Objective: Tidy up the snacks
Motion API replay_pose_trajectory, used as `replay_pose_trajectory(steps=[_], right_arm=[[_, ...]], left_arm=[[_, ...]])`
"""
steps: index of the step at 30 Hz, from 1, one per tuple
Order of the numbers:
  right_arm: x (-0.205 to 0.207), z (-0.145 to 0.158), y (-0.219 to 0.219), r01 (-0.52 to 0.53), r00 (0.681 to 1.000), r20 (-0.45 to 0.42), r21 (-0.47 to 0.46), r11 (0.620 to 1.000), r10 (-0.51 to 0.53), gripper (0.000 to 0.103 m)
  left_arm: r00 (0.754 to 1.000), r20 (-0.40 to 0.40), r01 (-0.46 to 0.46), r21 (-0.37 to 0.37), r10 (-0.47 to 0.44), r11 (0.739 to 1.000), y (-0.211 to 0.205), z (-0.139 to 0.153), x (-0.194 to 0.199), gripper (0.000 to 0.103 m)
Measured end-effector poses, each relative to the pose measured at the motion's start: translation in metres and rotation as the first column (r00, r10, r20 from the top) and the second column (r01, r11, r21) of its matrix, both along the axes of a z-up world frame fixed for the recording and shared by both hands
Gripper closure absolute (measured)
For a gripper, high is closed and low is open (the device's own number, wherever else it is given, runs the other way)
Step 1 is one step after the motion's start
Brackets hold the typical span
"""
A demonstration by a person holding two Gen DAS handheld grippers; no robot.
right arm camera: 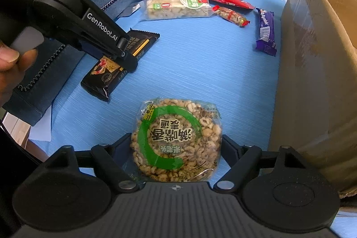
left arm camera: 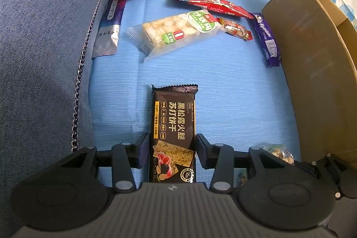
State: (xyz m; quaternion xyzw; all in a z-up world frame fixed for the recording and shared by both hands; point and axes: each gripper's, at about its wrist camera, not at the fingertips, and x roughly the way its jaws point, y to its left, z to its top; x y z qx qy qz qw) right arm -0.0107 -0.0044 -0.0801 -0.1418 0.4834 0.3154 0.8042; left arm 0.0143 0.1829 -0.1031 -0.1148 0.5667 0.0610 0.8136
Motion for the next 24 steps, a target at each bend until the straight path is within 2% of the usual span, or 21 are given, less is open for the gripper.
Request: replay_pose_trajectory(steps=[7, 9, 13, 20, 24], right_arm=[[-0.003, 0.001, 0.002, -0.019, 0.999, 0.032, -0.021, 1.0, 0.019, 0.021], [-0.002, 0.003, 0.0, -0.015, 0.999, 0.037, -0.011, 1.0, 0.016, 0.021], [-0.001, 0.009, -0.002, -0.008, 0.998, 0.061, 0.01, 1.0, 0.008, 0.021], [-0.004, 0.02, -0.004, -0.009, 0.993, 0.119, 0.038, 0.999, 0.004, 0.021], [-0.004, 0.032, -0.008, -0.004, 0.99, 0.143, 0.086, 0.996, -0.008, 0.021]], left_arm=[[1.0, -0.002, 0.011, 0.013, -0.011, 1.0, 0.0, 0.0, 0.0, 0.057], [1.0, 0.0, 0.008, 0.013, -0.008, 1.0, 0.0, 0.0, 0.0, 0.06], [1.0, 0.007, 0.006, 0.012, -0.006, 1.0, 0.001, 0.001, -0.001, 0.06], [0.998, 0.06, -0.017, -0.001, 0.017, 1.0, 0.004, 0.012, -0.002, 0.06], [0.996, 0.089, -0.021, 0.028, 0.018, 0.999, 0.003, 0.018, -0.003, 0.06]])
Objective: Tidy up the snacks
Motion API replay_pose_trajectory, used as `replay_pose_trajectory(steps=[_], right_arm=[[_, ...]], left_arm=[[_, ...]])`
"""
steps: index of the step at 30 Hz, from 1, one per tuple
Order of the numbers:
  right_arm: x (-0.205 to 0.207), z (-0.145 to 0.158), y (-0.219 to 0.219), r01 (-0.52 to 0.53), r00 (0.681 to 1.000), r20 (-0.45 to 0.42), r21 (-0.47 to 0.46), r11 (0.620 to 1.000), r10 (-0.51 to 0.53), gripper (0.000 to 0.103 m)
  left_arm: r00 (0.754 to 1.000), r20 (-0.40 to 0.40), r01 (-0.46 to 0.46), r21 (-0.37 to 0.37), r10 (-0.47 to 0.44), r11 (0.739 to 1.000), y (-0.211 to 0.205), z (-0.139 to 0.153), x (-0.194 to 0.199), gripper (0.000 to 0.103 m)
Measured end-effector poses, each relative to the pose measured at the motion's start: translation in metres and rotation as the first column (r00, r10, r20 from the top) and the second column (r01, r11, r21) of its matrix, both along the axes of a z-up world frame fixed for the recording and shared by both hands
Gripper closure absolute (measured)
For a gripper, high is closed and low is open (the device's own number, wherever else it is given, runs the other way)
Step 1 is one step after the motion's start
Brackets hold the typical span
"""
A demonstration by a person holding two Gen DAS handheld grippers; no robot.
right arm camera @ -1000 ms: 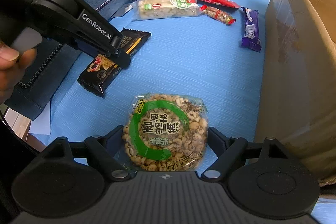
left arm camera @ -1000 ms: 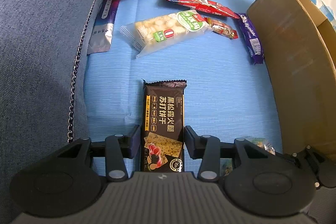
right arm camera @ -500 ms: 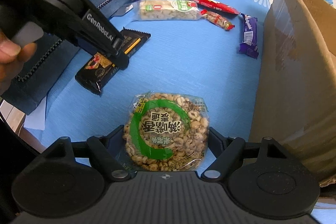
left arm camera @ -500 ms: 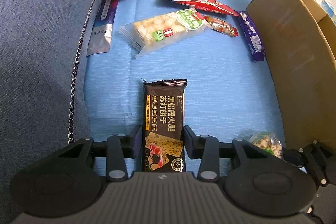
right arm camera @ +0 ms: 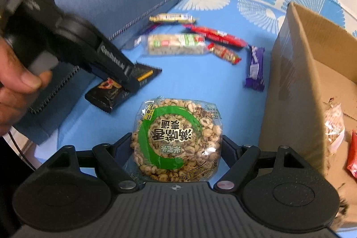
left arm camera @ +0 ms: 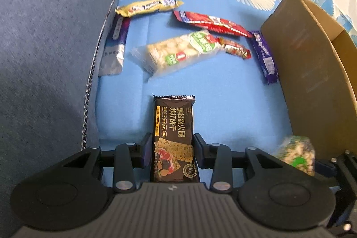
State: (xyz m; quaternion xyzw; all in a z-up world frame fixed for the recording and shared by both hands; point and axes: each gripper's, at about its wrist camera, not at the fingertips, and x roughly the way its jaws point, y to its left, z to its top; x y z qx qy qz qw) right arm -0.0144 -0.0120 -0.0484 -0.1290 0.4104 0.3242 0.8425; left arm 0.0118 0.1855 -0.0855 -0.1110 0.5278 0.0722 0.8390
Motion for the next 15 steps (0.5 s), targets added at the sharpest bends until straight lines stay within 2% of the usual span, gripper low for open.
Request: replay_pose_trajectory(steps=[7, 15], right_arm=[[-0.005, 0.029, -0.01, -0.016, 0.996, 0.094, 0.105, 0.994, 0.006, 0.021], [-0.008, 0.06, -0.033, -0.025, 0.974, 0.225, 0.225, 0.974, -0.027, 0.021]], left_arm=[[0.995, 0.097, -0.024, 0.007, 0.023, 1.0, 0.001, 0.015, 0.001, 0.061], [0.975, 0.216, -0.057, 0.014, 0.053, 0.998, -0.001, 0.034, 0.0, 0.061]])
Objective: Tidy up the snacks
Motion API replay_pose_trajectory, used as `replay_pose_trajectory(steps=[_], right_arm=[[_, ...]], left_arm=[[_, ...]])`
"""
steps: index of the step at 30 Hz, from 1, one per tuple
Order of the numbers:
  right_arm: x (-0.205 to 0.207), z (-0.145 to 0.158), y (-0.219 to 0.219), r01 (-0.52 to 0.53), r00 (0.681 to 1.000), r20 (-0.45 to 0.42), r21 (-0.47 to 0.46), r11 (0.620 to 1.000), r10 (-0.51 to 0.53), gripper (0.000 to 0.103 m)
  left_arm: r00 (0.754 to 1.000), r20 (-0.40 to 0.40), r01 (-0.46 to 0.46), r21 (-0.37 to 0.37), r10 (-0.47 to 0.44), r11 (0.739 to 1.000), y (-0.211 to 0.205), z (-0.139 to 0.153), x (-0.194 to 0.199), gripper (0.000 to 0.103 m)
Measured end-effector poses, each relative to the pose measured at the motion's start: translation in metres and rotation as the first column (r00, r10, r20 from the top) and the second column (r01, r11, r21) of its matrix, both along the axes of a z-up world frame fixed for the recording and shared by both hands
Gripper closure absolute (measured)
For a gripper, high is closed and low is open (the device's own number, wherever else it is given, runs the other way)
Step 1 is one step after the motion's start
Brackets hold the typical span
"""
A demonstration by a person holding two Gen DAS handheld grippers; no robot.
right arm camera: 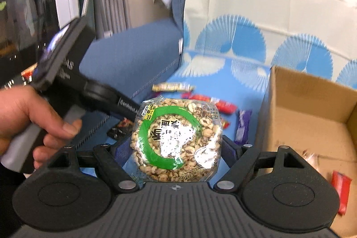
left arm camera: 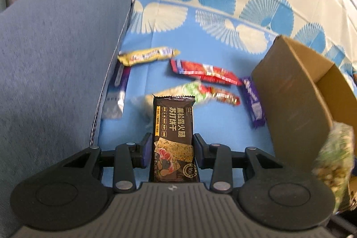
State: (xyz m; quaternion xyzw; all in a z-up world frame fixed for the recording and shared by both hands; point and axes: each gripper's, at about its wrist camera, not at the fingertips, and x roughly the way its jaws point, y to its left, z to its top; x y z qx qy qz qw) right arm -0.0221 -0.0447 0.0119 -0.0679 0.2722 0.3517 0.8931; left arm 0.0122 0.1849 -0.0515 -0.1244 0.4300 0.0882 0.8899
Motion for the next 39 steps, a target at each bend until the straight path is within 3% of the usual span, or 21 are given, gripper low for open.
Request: replay_pose_trajectory(steps=[8, 23, 39], right_arm=[[0.005, 0.013, -0.026, 0.039, 0.996, 0.077, 0.064, 0.997, -0.044, 0.021], [0.022, 0.011, -0.059, 0.176, 0.98, 0.073, 0.106, 0.979, -0.184, 0.021], [0.035, 0.008, -0.087, 0.311, 0.944, 0.081, 0.097, 0.945, -0.319, 0.021]], left_arm=[[0.996, 0.086, -0.002, 0.004, 0.001, 1.0, -0.007, 0.014, 0.002, 0.061], [0.98, 0.198, 0.025, 0.029, -0.031, 0.999, -0.035, 0.033, 0.009, 0.06], [0.935, 0.341, 0.115, -0.017, -0.102, 0.993, -0.088, 0.051, 0.024, 0.061]])
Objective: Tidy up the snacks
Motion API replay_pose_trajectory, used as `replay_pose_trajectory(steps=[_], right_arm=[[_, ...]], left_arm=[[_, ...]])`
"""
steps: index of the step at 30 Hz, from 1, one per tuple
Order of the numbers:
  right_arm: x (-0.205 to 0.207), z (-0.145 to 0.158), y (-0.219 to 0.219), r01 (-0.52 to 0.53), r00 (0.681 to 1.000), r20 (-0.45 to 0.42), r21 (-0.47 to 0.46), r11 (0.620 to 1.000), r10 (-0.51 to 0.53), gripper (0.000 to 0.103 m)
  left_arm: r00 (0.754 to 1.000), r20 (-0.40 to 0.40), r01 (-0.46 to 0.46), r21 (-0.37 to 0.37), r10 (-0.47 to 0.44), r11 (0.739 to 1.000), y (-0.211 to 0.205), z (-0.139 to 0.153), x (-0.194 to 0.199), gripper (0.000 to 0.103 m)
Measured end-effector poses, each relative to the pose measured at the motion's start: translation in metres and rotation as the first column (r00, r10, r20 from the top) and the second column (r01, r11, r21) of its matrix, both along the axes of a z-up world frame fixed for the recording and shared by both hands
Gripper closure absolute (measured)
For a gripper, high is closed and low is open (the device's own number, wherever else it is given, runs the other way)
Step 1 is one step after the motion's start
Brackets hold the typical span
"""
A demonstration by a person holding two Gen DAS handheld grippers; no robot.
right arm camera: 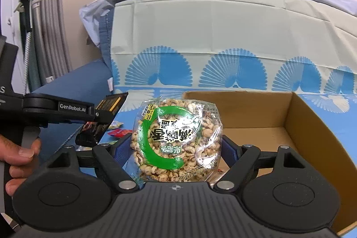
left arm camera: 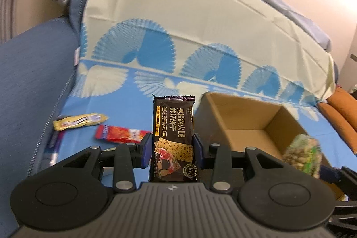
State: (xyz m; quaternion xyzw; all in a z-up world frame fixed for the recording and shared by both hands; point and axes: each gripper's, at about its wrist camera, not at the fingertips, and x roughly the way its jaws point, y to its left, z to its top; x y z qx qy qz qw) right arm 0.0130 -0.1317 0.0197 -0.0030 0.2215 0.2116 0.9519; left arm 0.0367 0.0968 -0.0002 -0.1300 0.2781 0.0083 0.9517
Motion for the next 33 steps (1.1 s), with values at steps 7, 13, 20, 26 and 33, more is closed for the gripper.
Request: replay_pose_trajectory(steps=[7, 13, 20, 26, 33], right_arm=[[0.008, -0.003, -0.017, 0.066, 0.998, -0.016, -0.014, 0.998, -0.066, 0.021], [0.015, -0.006, -0.032, 0.116, 0.993, -0.025, -0.018, 0.993, -0.116, 0.021], [0.02, -0.009, -0.046, 0.153, 0.988, -0.031, -0.019, 0.988, -0.154, 0.021], [0.021, -0.012, -0.055, 0.171, 0.984, -0.042, -0.026, 0.985, -0.172, 0.021], [0.023, -0.014, -0.06, 0.184, 0.982, -0.048, -0.027, 0.983, -0.185, 0.021]], left_arm=[[0.995, 0.075, 0.064, 0.017, -0.065, 0.998, -0.033, 0.006, 0.005, 0.061], [0.987, 0.105, 0.123, 0.018, -0.124, 0.992, -0.057, 0.008, 0.01, 0.061], [0.977, 0.133, 0.168, 0.013, -0.168, 0.986, -0.078, 0.008, 0.014, 0.061], [0.969, 0.145, 0.201, 0.013, -0.2, 0.98, -0.091, 0.007, 0.016, 0.061], [0.964, 0.148, 0.222, 0.021, -0.223, 0.975, -0.102, 0.005, 0.019, 0.061]])
